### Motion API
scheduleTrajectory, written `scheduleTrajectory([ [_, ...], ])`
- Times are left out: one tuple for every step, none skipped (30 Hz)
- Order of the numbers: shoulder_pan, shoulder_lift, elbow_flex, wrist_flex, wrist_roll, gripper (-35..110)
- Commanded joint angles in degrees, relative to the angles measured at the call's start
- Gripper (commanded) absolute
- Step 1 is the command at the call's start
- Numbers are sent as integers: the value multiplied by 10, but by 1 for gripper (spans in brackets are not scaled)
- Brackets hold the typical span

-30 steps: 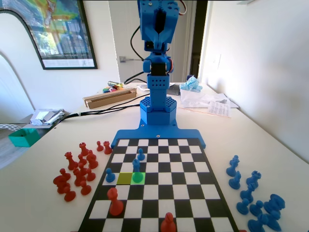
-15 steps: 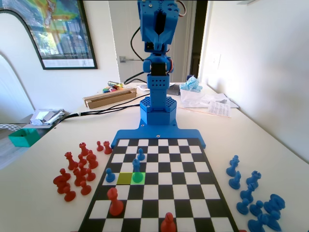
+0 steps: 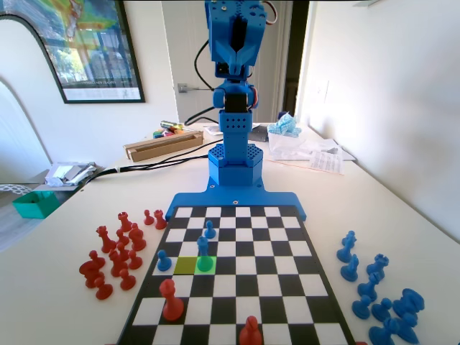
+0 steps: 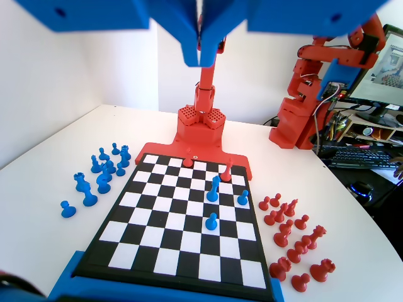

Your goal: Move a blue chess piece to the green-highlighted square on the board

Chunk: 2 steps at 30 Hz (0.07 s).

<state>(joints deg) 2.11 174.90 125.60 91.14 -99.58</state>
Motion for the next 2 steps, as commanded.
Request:
scheduleTrajectory([
  [0, 2, -5, -11, -6, 1],
  [0, 2, -5, -11, -6, 1],
])
